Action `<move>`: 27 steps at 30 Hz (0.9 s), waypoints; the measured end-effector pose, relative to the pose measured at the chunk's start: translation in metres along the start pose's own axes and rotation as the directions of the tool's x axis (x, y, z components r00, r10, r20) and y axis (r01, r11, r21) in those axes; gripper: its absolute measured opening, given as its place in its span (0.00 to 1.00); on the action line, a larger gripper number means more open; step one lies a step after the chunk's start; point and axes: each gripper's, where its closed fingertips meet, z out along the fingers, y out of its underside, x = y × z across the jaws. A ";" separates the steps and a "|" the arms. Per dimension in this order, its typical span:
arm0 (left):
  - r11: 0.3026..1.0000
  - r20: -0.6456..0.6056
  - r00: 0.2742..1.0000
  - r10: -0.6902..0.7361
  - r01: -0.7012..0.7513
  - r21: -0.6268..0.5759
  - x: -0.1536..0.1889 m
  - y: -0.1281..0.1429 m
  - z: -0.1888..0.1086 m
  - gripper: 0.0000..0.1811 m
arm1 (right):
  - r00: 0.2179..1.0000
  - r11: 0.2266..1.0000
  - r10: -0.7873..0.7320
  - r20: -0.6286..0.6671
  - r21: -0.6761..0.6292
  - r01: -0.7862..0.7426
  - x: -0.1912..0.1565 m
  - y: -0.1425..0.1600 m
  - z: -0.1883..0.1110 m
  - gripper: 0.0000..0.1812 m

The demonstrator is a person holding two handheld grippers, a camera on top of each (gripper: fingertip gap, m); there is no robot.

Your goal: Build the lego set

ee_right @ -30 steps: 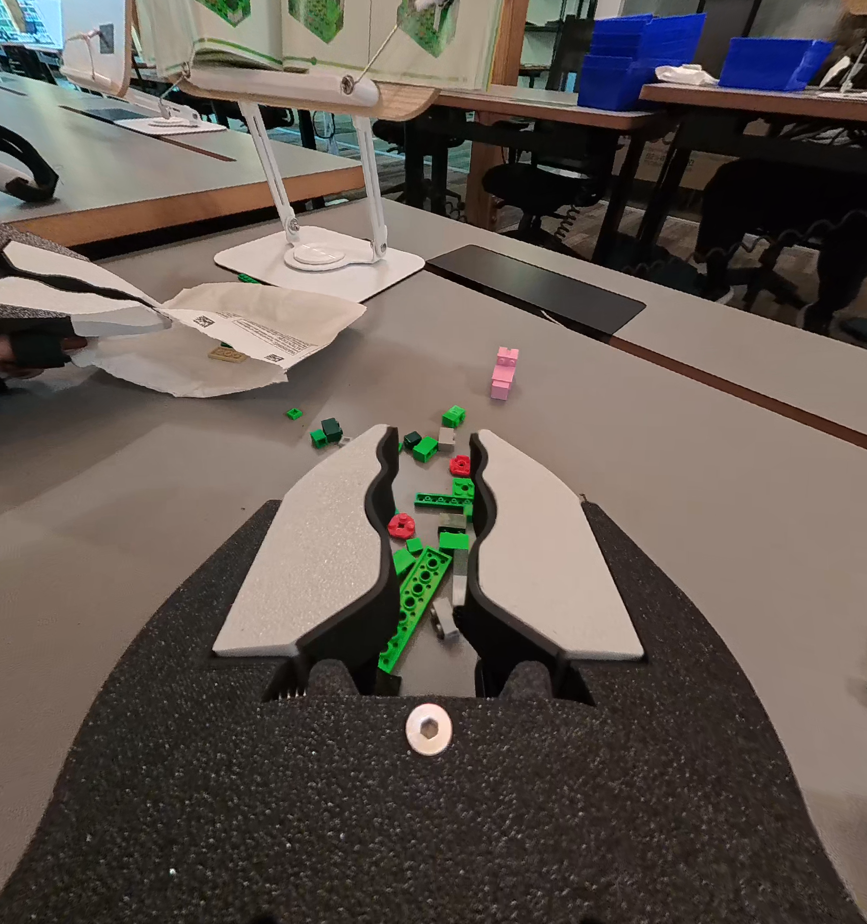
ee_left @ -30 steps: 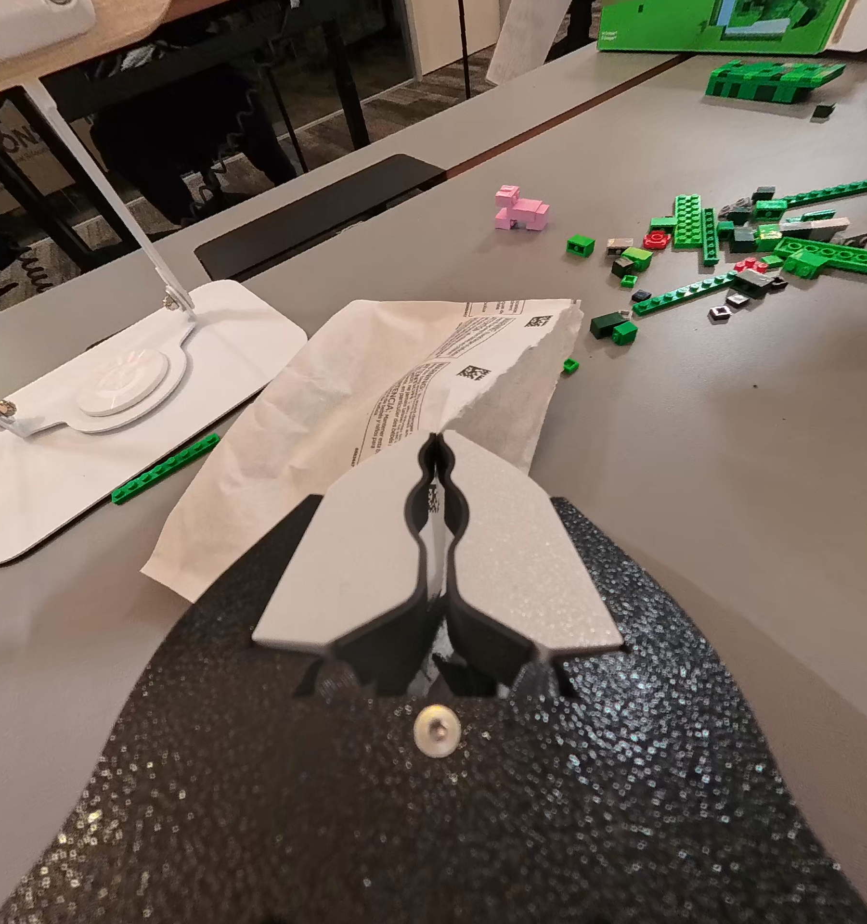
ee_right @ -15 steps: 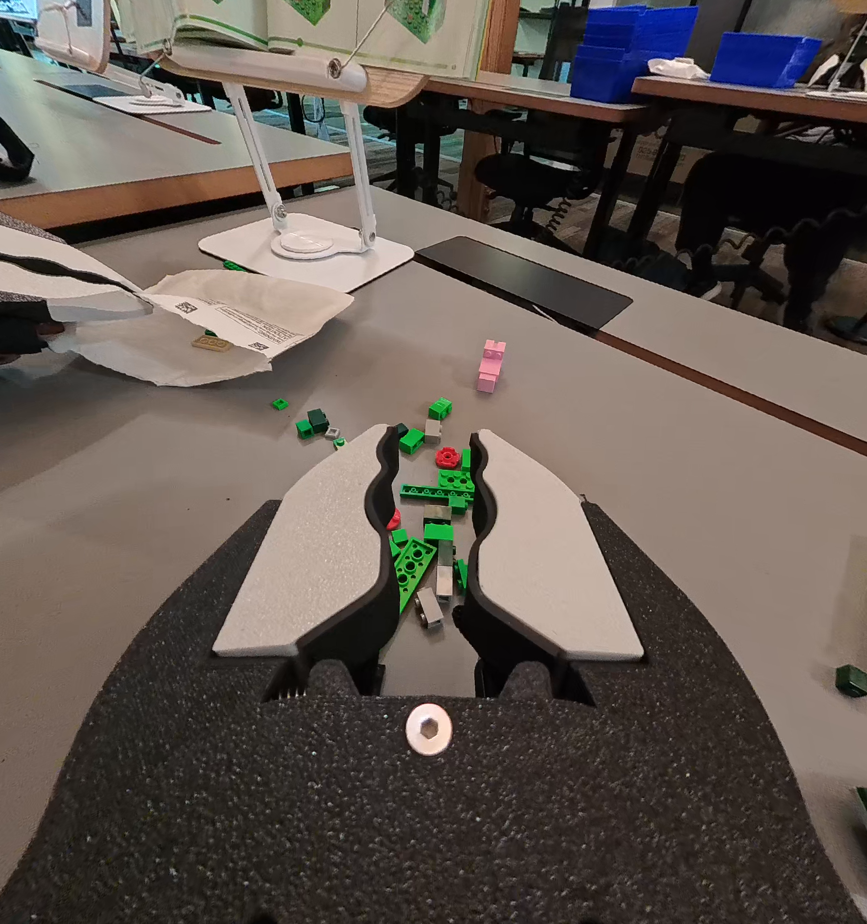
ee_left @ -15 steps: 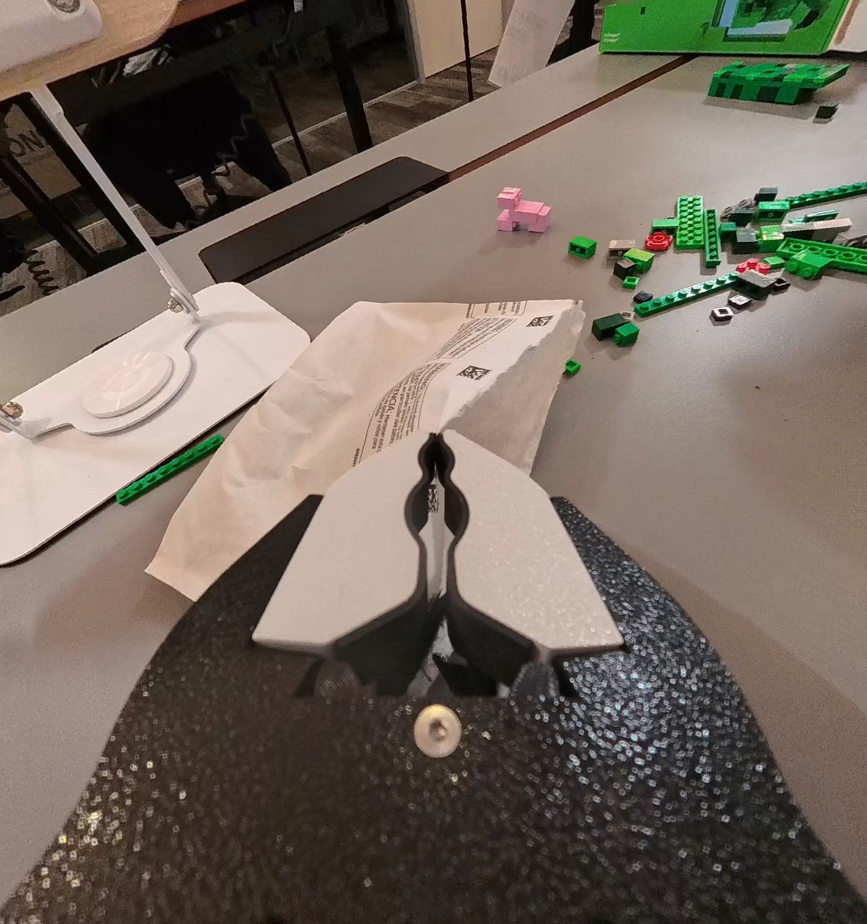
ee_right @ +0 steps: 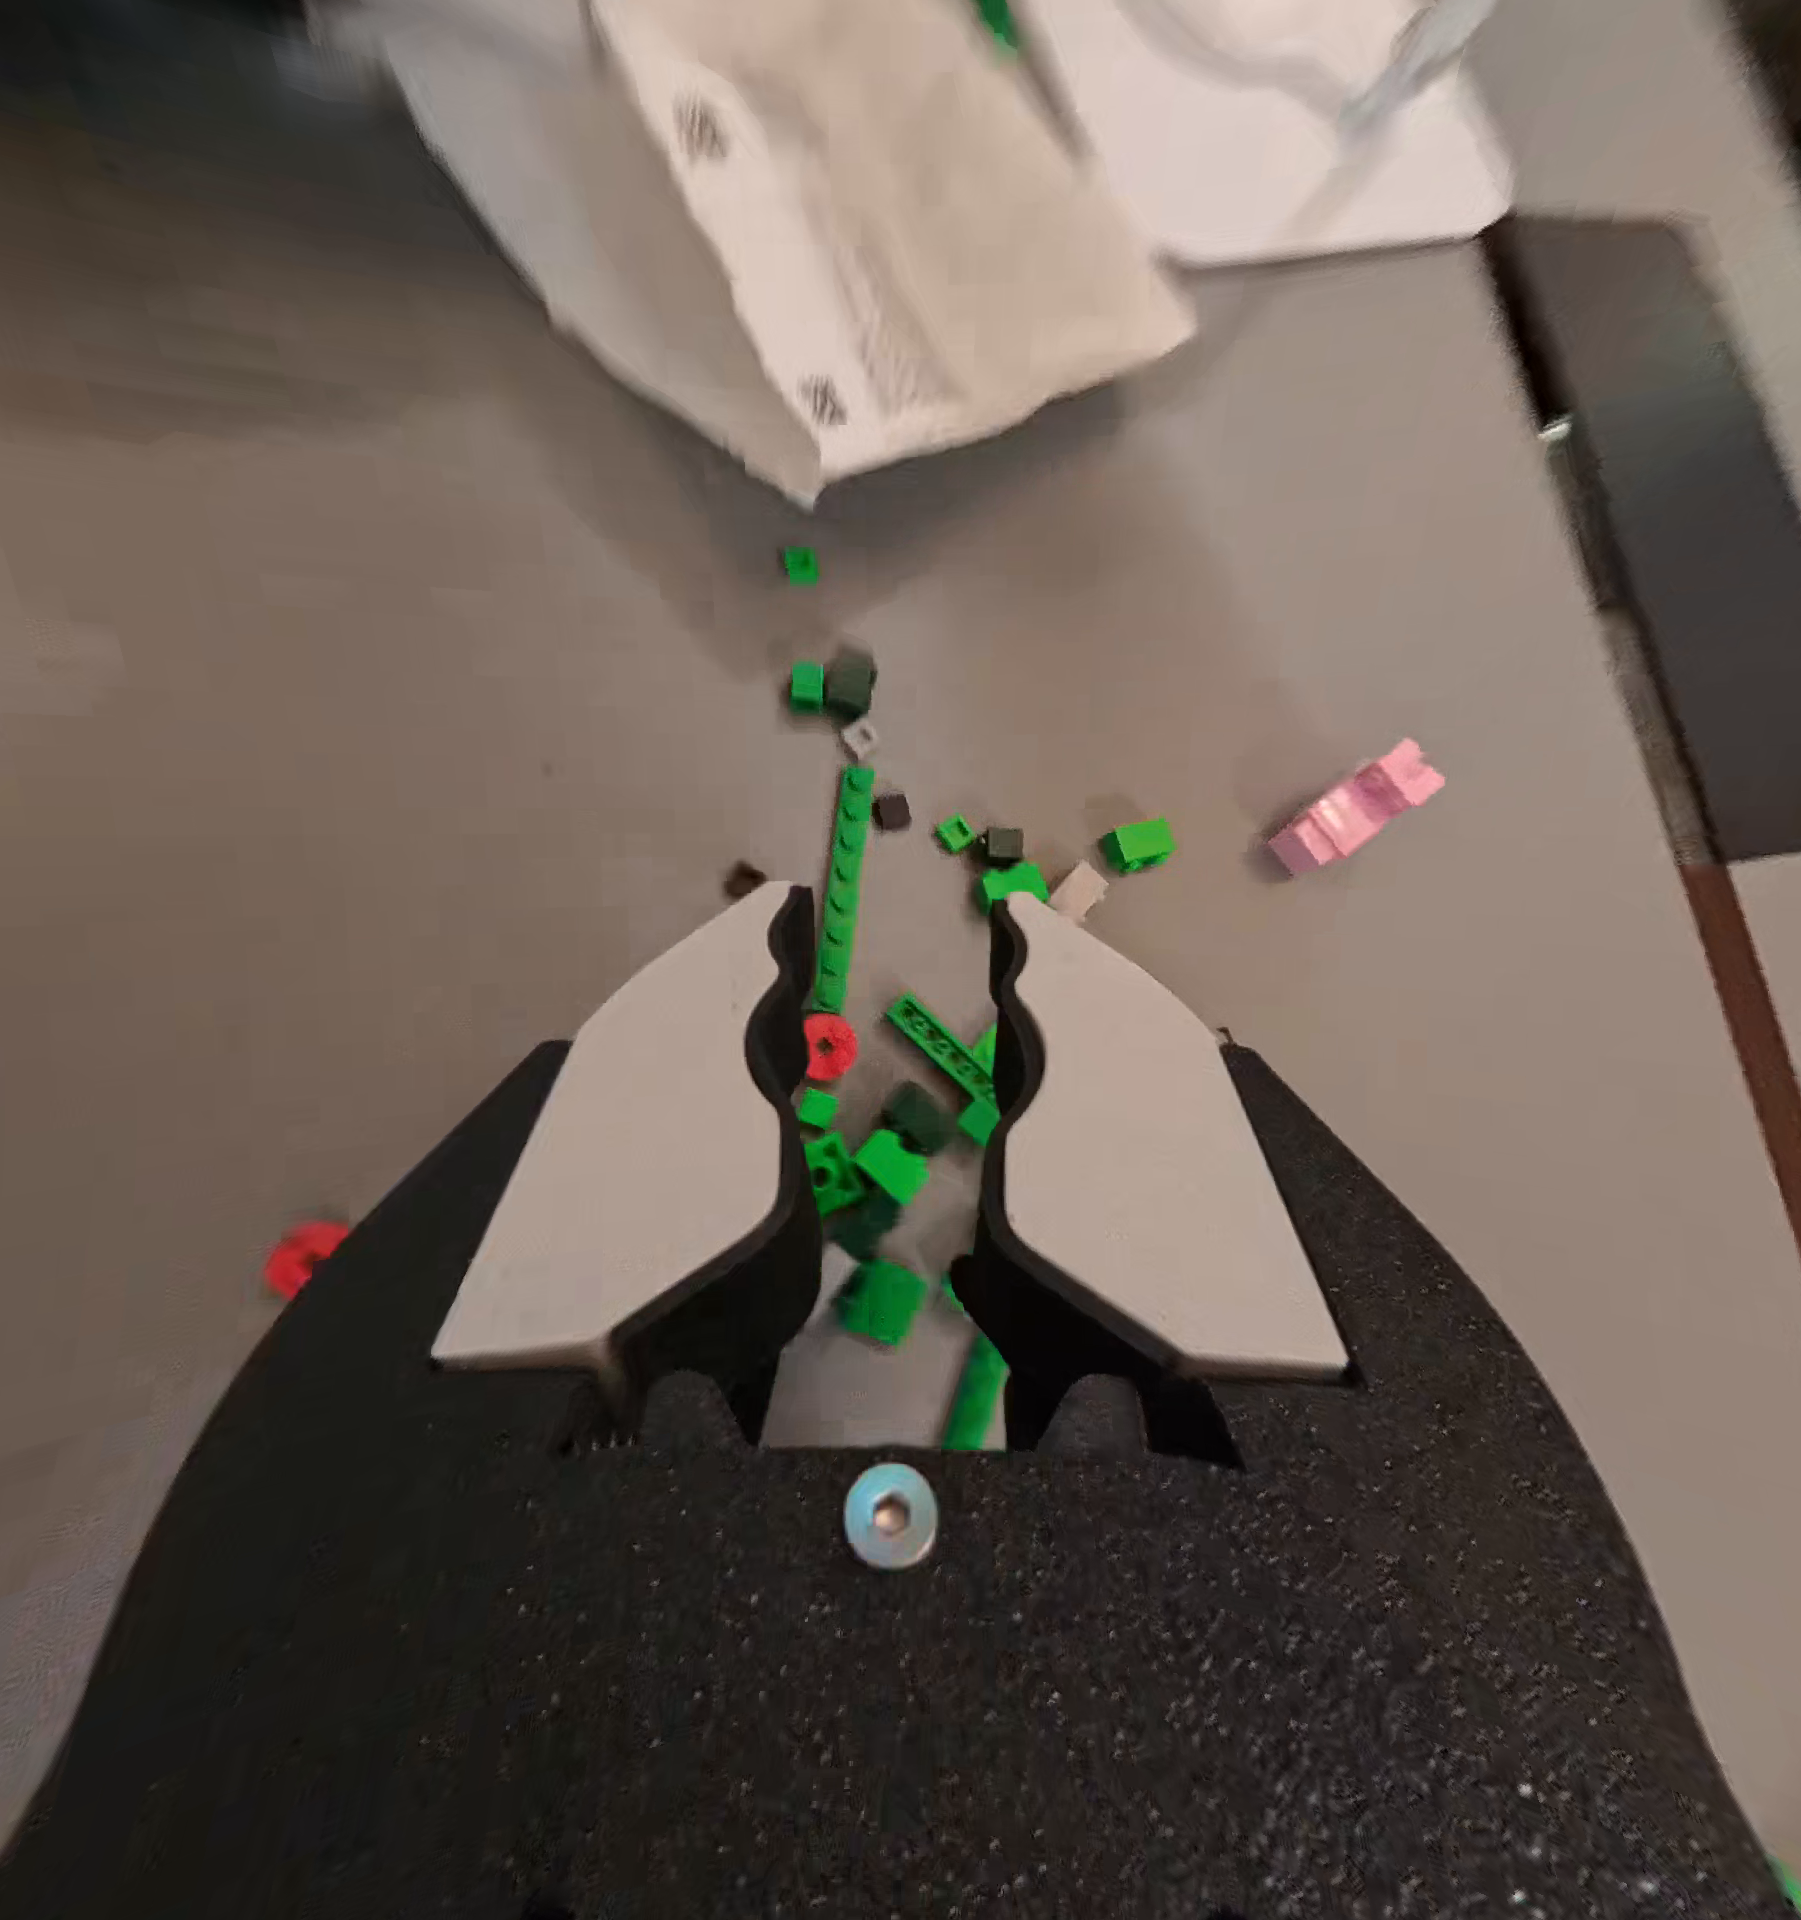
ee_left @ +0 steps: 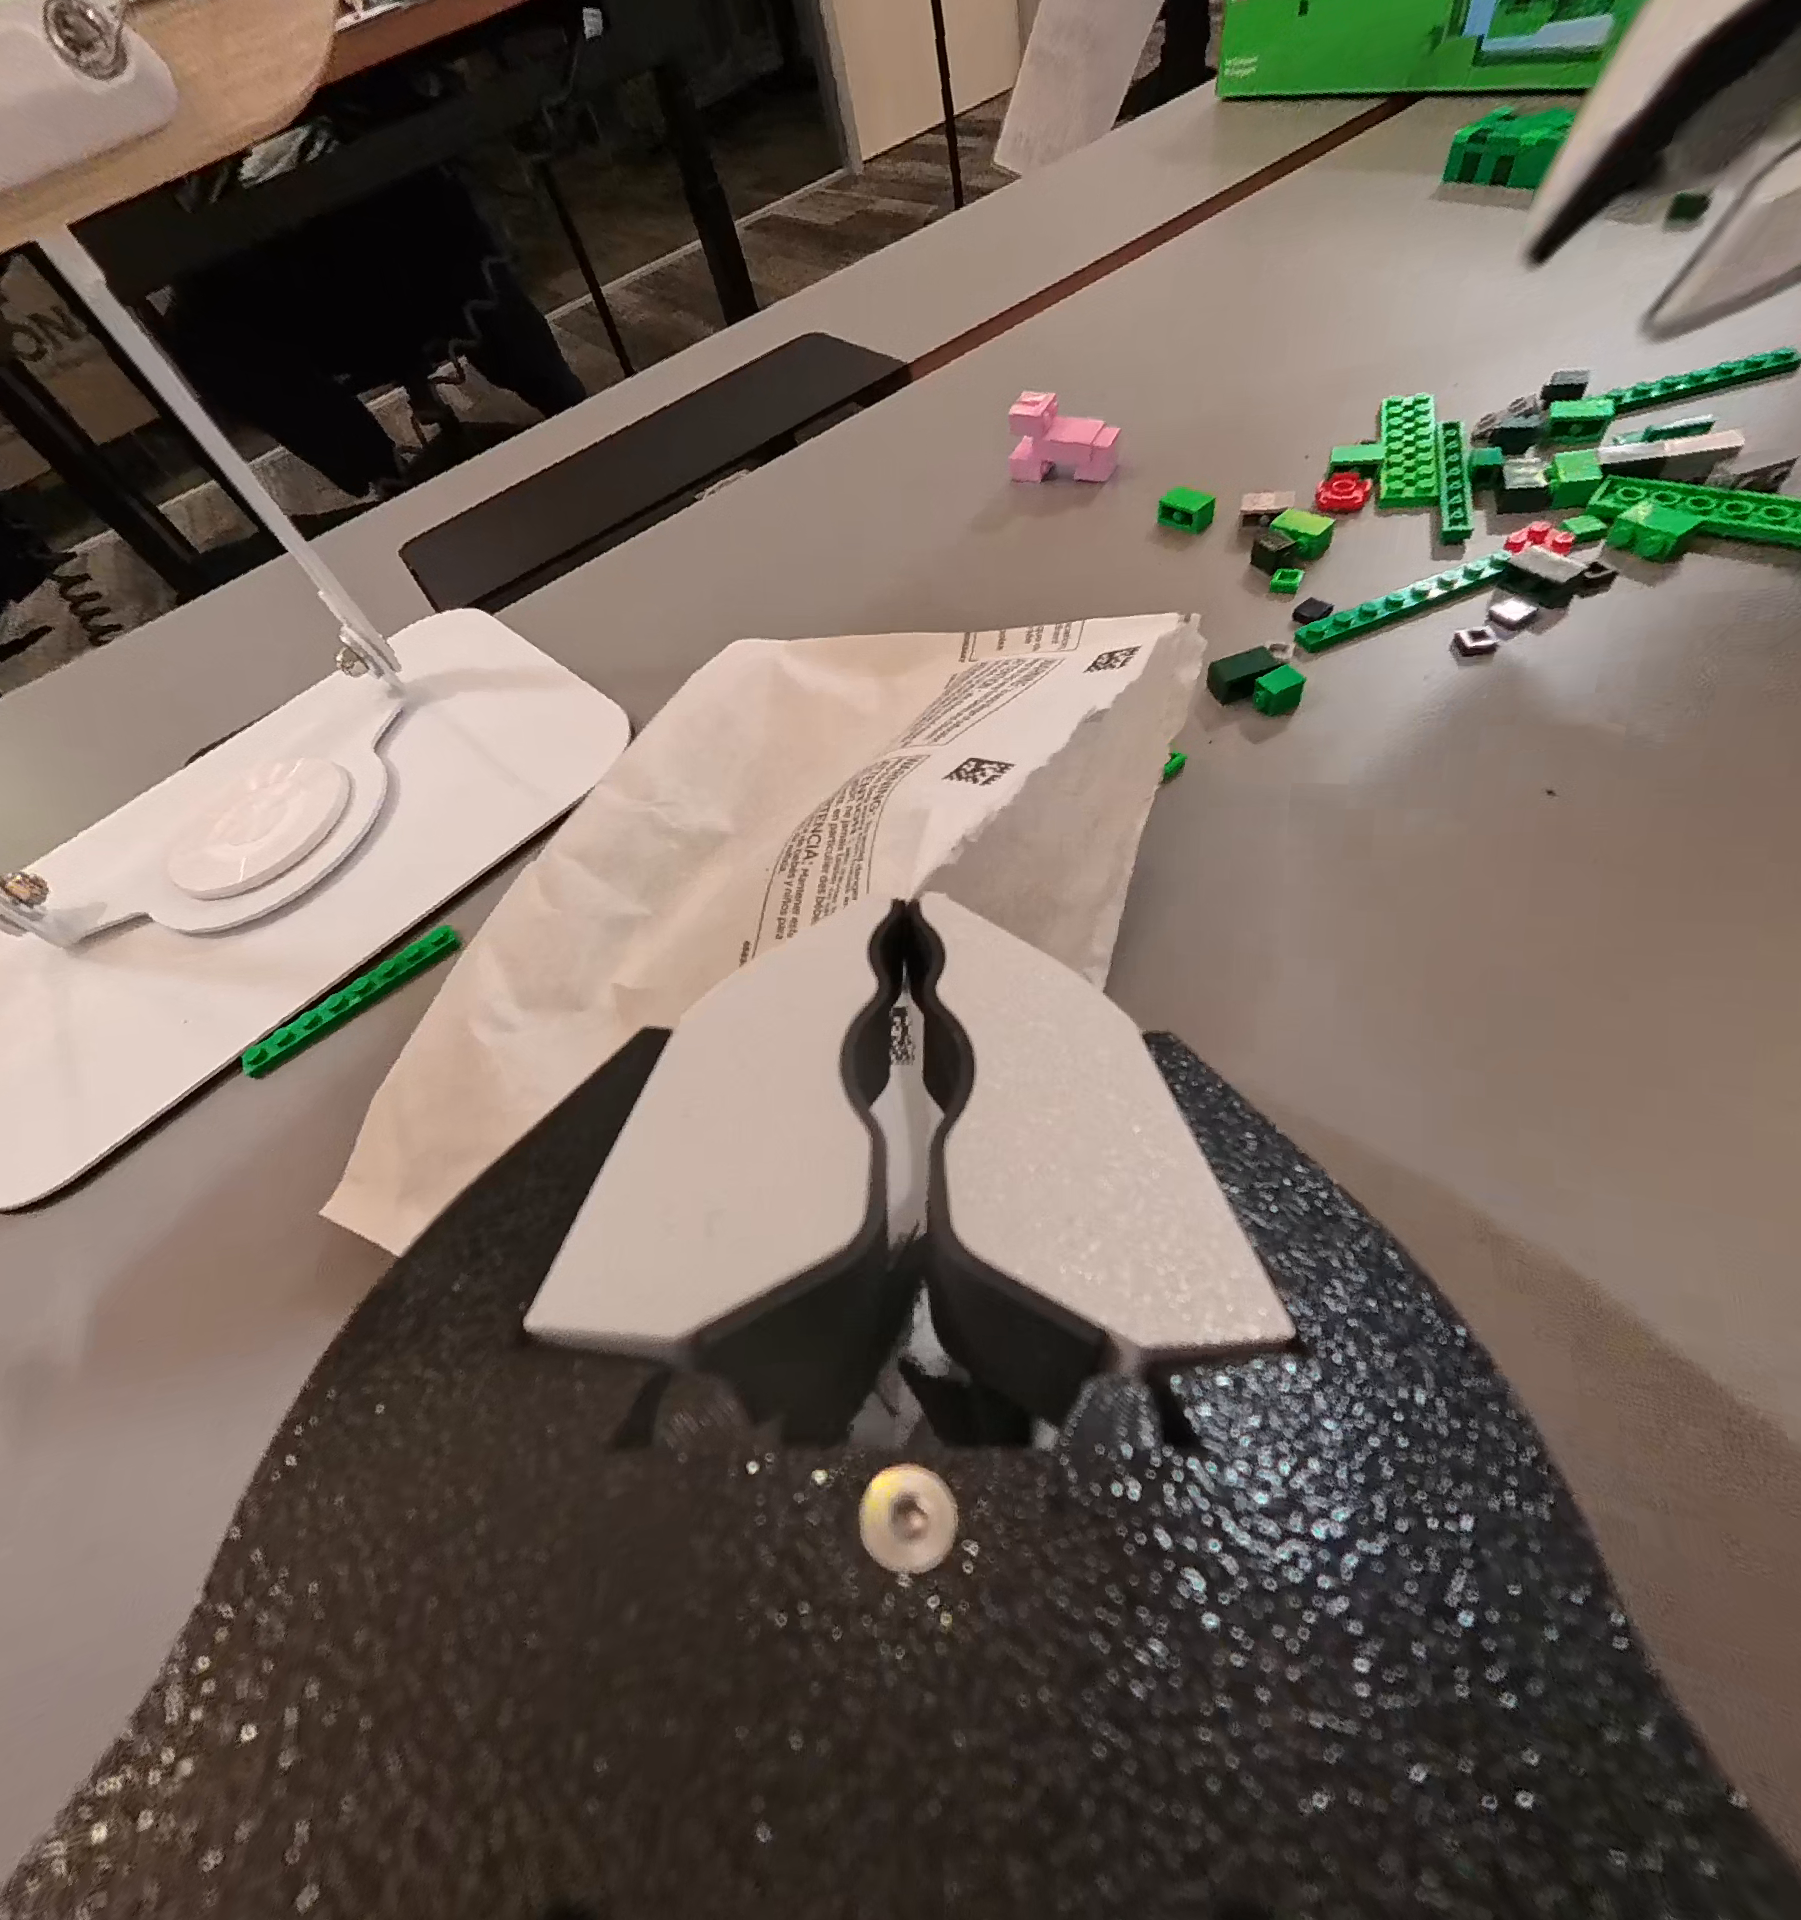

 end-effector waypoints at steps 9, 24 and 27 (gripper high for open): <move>1.000 0.012 1.000 0.013 -0.013 -0.001 -0.002 -0.001 -0.001 0.00 | 0.911 0.847 -0.279 0.303 -0.370 0.382 0.021 0.030 0.046 0.15; 1.000 0.039 0.999 0.002 -0.002 0.002 -0.007 -0.004 -0.004 0.00 | 0.917 0.885 -0.171 0.361 -0.352 0.304 0.019 0.018 0.059 0.09; 0.998 0.056 0.997 -0.058 0.057 0.014 -0.013 -0.007 -0.007 0.00 | 0.932 0.959 -0.224 0.285 -0.106 0.263 -0.011 -0.042 0.050 0.09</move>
